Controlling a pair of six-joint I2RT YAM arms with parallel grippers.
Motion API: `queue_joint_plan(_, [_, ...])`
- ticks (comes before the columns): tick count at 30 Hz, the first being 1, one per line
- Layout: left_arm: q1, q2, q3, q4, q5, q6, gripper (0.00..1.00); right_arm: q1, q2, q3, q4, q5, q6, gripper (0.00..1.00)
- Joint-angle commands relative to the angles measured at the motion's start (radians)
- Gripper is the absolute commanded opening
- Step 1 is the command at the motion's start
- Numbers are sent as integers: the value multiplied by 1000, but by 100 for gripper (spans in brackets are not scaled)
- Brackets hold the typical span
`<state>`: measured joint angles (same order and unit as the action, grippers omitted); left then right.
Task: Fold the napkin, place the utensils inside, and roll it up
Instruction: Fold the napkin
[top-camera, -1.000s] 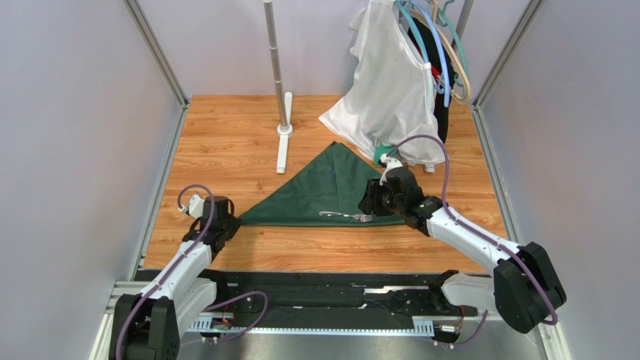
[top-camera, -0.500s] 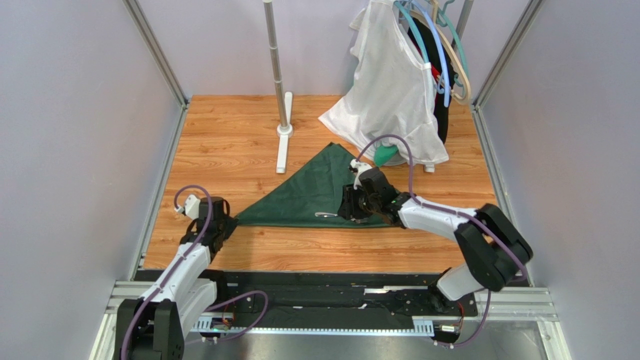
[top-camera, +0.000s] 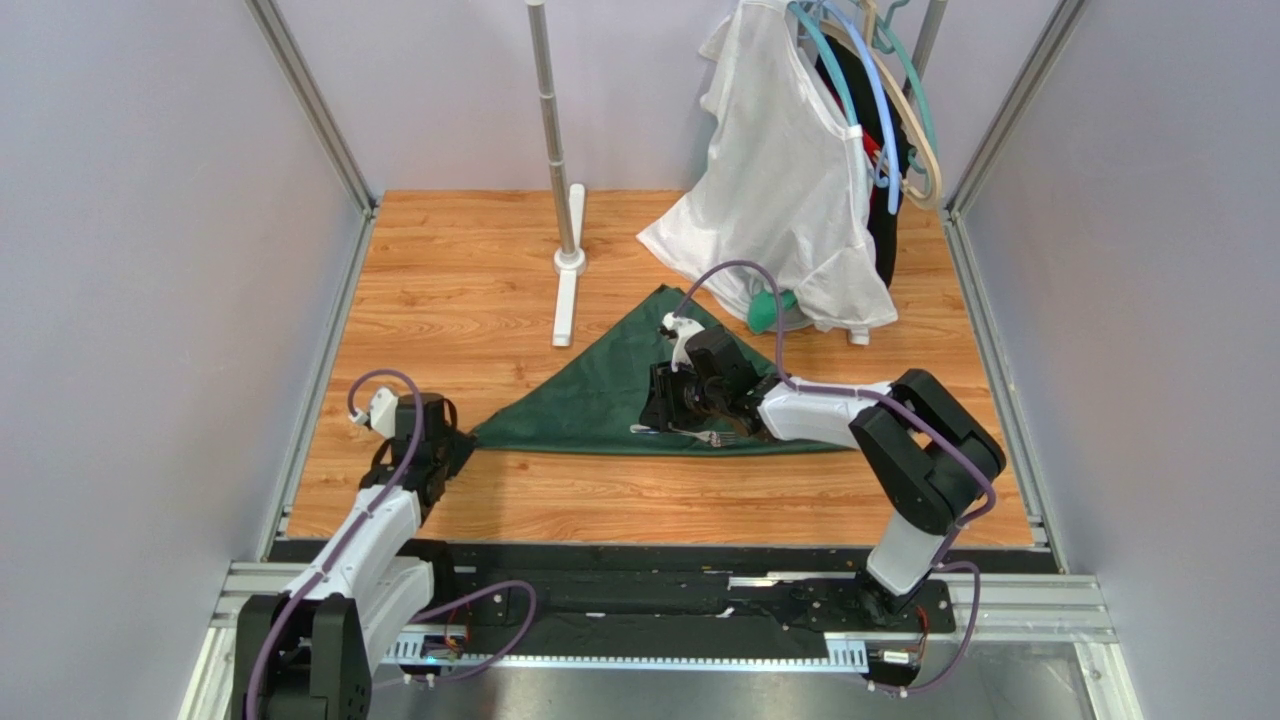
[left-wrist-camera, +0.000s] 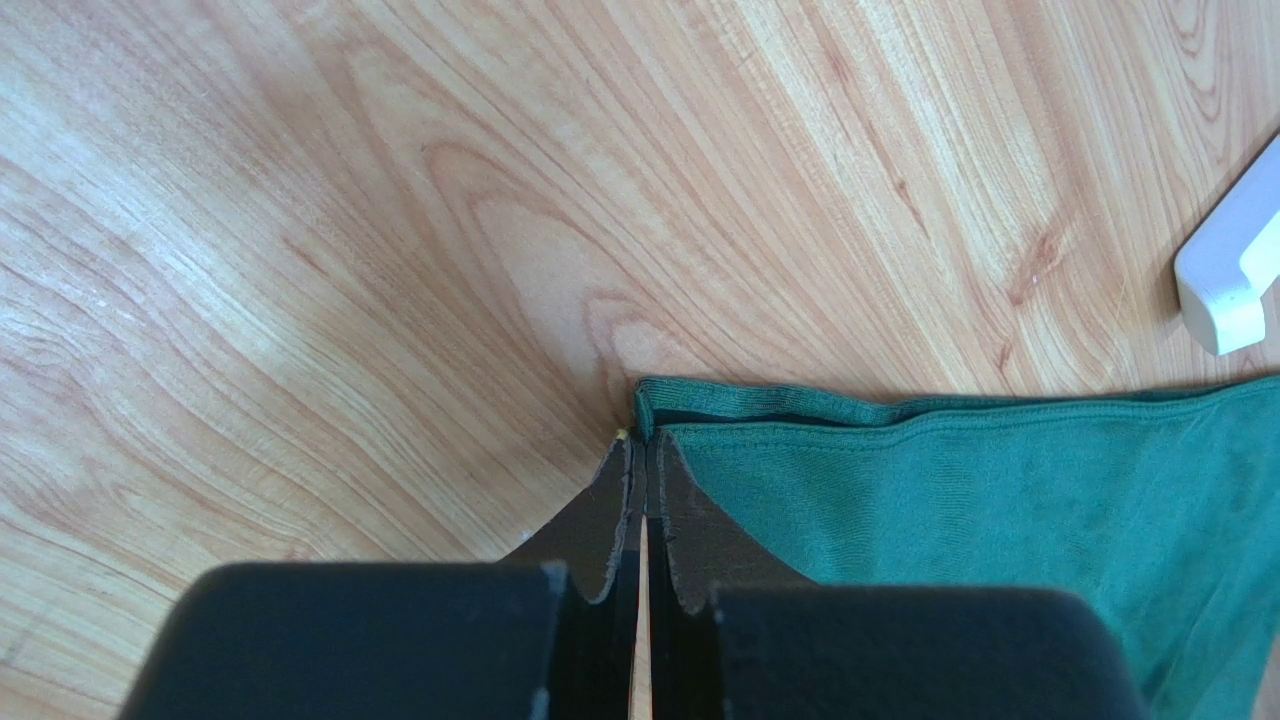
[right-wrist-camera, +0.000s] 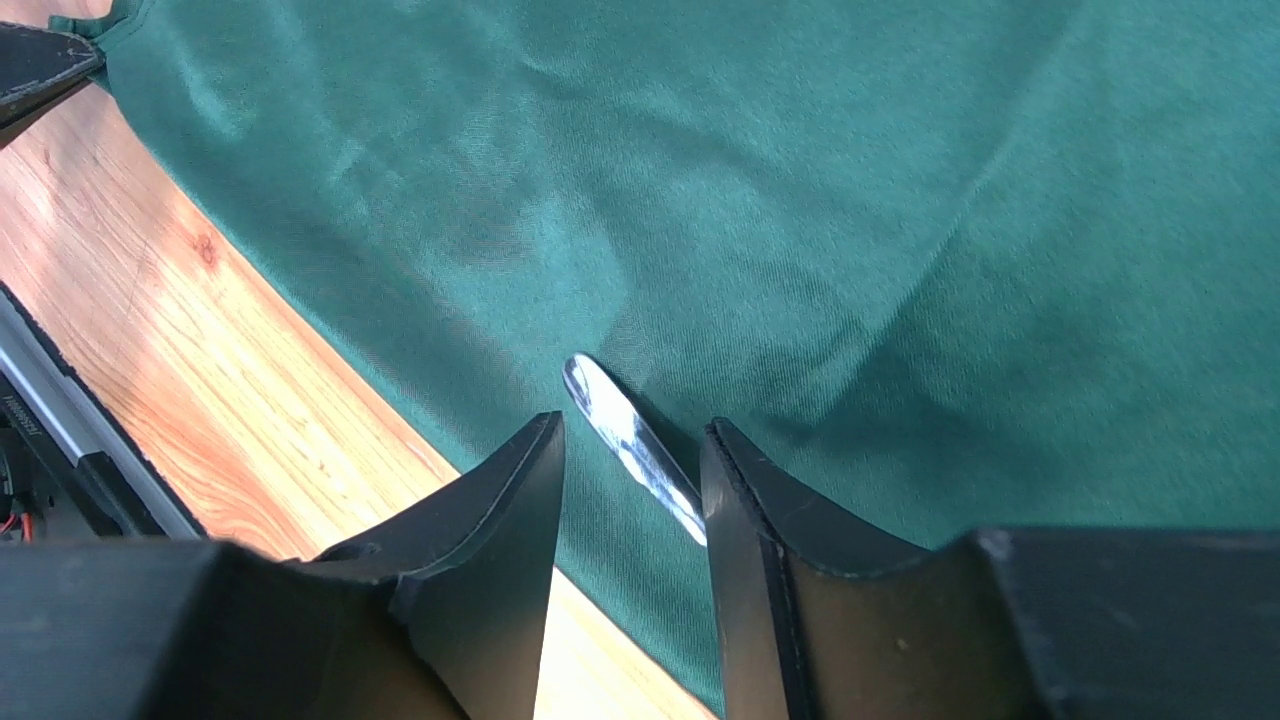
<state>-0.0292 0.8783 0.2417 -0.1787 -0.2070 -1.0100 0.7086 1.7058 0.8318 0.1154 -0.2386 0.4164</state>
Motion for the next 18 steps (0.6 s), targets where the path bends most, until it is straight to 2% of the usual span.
queue_joint_plan(1, [12,11,-12,27,15,22,0,9,32,50,44,-31,-30,42])
queue_joint_plan(18, [22,13,-13,31,27,25,0,52,40,35,21,-48,-34,39])
